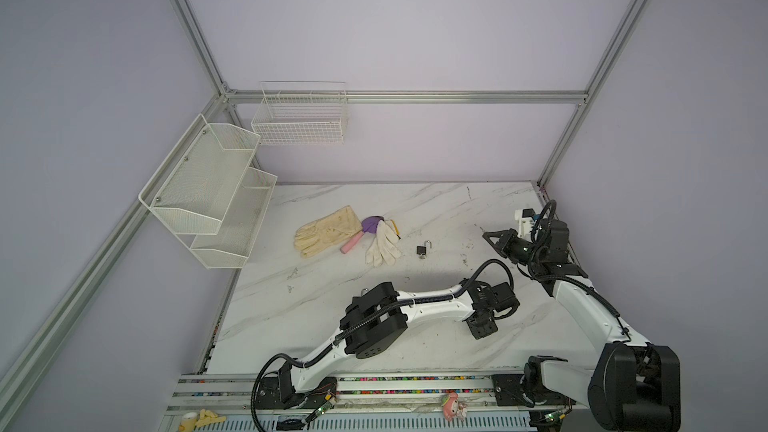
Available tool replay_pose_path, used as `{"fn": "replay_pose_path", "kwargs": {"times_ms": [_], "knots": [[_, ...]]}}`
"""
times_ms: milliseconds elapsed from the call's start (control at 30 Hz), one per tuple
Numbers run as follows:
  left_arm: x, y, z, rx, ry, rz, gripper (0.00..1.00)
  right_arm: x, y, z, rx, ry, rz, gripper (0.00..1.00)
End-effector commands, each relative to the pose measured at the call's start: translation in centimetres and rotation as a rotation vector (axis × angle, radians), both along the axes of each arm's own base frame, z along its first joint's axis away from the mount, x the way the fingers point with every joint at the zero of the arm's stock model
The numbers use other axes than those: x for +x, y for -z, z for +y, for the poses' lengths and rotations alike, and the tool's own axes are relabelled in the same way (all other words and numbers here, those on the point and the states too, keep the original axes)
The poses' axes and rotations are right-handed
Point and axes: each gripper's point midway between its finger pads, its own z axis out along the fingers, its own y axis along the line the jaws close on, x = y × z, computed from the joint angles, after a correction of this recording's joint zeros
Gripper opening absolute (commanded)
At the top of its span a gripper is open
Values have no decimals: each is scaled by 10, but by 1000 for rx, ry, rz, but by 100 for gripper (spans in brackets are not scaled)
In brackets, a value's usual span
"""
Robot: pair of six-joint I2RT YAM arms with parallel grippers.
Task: Unlock with the key
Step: 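Lower the left gripper onto the small brass padlock and close on it, then lift the brass padlock with the left gripper while the right gripper brings the key over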
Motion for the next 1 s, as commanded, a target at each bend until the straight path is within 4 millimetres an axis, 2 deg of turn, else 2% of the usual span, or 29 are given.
{"fn": "replay_pose_path", "kwargs": {"times_ms": [0,67,233,400,533,633,767,967], "knots": [[4,-7,1,26,-13,-14,37,-2,-6,0,7,-9,-33,0],[2,-7,2,26,-5,-4,37,-3,-8,0,8,-8,-38,0],[1,-7,1,21,-1,4,27,-3,-8,-1,2,-1,-42,0],[7,-19,-1,-12,-46,16,21,-2,-8,-1,10,-1,-32,0],[20,-39,1,-74,-144,44,17,-1,-11,-5,-19,23,-30,0],[35,-66,7,-149,-268,60,16,2,-14,-11,-50,53,-25,0],[59,-97,37,-266,-484,81,11,4,-16,-19,-100,89,-17,0],[101,-121,117,-438,-930,190,9,6,-8,-25,-179,130,-9,0]]}}
